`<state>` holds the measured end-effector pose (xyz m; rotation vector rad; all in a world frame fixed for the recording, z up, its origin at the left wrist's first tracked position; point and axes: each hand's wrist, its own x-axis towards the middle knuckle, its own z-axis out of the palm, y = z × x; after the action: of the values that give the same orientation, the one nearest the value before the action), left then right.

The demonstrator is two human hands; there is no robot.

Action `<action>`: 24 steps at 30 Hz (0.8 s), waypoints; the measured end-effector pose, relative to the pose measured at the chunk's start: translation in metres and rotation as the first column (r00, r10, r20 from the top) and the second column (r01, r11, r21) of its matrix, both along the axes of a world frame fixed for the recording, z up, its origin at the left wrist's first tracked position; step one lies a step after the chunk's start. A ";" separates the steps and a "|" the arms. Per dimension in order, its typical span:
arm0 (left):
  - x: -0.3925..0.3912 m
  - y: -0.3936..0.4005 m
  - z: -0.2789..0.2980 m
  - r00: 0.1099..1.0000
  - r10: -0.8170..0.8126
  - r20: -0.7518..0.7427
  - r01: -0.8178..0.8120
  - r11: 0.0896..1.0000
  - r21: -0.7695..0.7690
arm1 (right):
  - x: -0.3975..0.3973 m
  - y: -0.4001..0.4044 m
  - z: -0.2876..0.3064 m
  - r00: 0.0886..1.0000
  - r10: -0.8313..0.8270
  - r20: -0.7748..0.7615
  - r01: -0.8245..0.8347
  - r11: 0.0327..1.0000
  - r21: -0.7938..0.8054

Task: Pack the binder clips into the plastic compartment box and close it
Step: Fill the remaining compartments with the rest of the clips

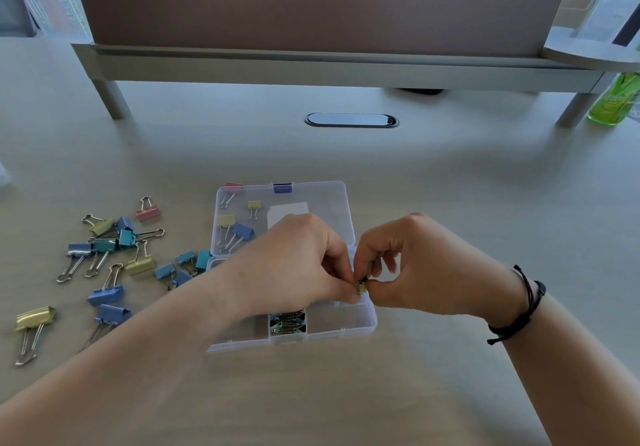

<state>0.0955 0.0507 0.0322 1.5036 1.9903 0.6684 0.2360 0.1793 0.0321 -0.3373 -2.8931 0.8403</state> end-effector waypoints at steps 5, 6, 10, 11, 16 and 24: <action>0.001 0.001 -0.004 1.000 0.020 -0.019 -0.020 1.000 0.000 | 0.000 0.001 -0.002 1.000 0.015 0.006 -0.015 0.999 0.028; 0.001 0.001 -0.004 0.999 0.028 -0.019 -0.028 1.000 0.001 | 0.000 0.001 -0.003 1.000 0.011 0.008 -0.011 1.000 0.028; -0.002 0.003 -0.004 0.998 0.058 -0.022 -0.058 0.998 0.017 | -0.001 0.000 -0.004 1.000 0.009 0.029 -0.010 0.999 0.032; -0.004 0.003 -0.004 0.998 0.066 -0.015 -0.066 0.998 0.023 | -0.001 0.000 -0.005 0.999 0.007 0.037 -0.008 0.999 0.031; -0.005 0.004 -0.006 0.998 0.067 -0.016 -0.067 0.997 -0.028 | -0.001 0.000 -0.006 0.997 -0.019 0.075 0.018 1.000 0.017; -0.017 -0.003 0.002 0.993 0.096 0.071 -0.096 0.995 -0.005 | -0.003 -0.002 -0.007 0.996 -0.065 -0.063 0.057 0.992 -0.112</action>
<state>0.0784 0.0475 0.0344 1.3712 2.0188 0.7496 0.2334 0.1771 0.0251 -0.3981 -2.7671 0.9844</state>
